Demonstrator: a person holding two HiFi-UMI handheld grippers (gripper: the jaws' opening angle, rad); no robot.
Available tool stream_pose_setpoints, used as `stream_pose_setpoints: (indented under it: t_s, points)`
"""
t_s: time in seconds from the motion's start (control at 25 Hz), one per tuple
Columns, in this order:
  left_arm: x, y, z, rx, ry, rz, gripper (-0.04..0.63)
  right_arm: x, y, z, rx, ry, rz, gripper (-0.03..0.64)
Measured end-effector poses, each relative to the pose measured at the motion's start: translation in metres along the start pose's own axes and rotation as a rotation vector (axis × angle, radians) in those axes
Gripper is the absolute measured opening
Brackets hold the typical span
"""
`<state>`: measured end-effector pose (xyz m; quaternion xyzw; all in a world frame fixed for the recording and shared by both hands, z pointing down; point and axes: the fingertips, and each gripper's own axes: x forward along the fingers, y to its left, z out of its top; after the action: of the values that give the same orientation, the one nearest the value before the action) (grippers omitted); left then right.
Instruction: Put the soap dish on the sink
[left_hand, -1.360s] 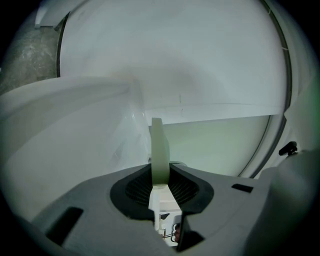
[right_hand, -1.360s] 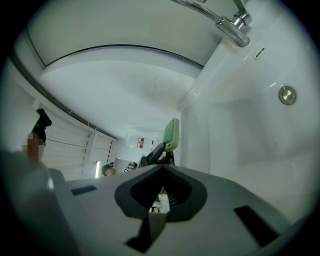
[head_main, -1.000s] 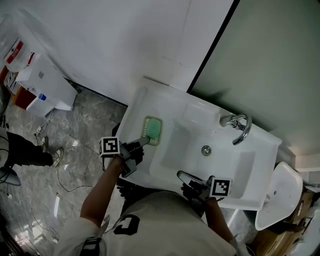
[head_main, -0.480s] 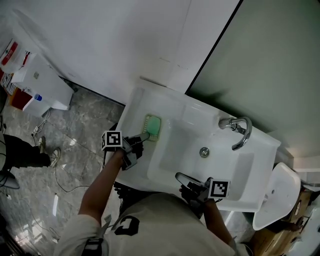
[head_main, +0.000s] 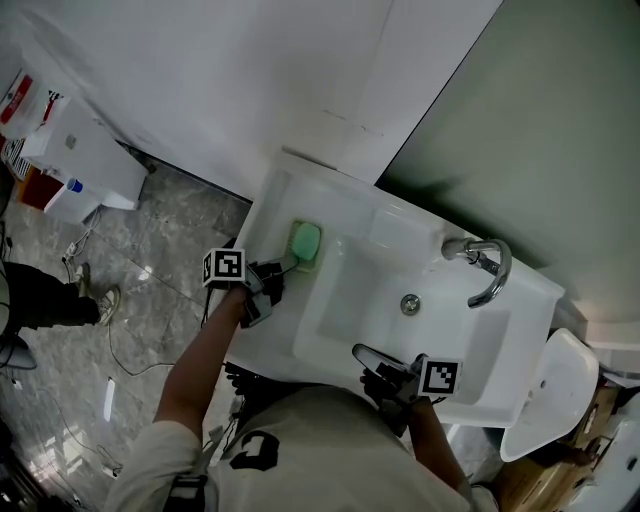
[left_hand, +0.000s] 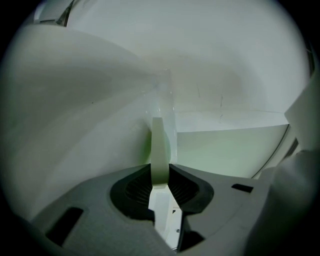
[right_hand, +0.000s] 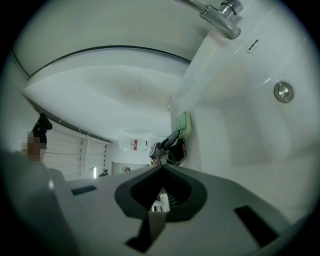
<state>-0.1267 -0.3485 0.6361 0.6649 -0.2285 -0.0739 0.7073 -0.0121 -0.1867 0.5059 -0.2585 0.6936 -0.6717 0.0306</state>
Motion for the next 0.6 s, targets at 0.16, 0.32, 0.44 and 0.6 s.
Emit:
stream_pose_setpoints:
  t_s: [0.16, 0.32, 0.44, 0.6]
  points:
    - [0.003, 0.003, 0.003, 0.033, 0.033, 0.017, 0.089, 0.002, 0.000, 0.001, 0.000, 0.011, 0.006, 0.009]
    - [0.005, 0.003, 0.008, 0.040, 0.038, 0.032, 0.092, 0.003, -0.004, 0.003, 0.006, 0.012, -0.002, 0.009]
    - [0.007, 0.006, 0.009, 0.036, 0.045, 0.062, 0.096, 0.003, -0.007, 0.005, 0.013, 0.008, -0.011, 0.009]
    - [0.010, 0.007, 0.015, 0.105, 0.051, 0.130, 0.101, 0.006, -0.003, 0.005, 0.002, 0.011, 0.008, 0.009]
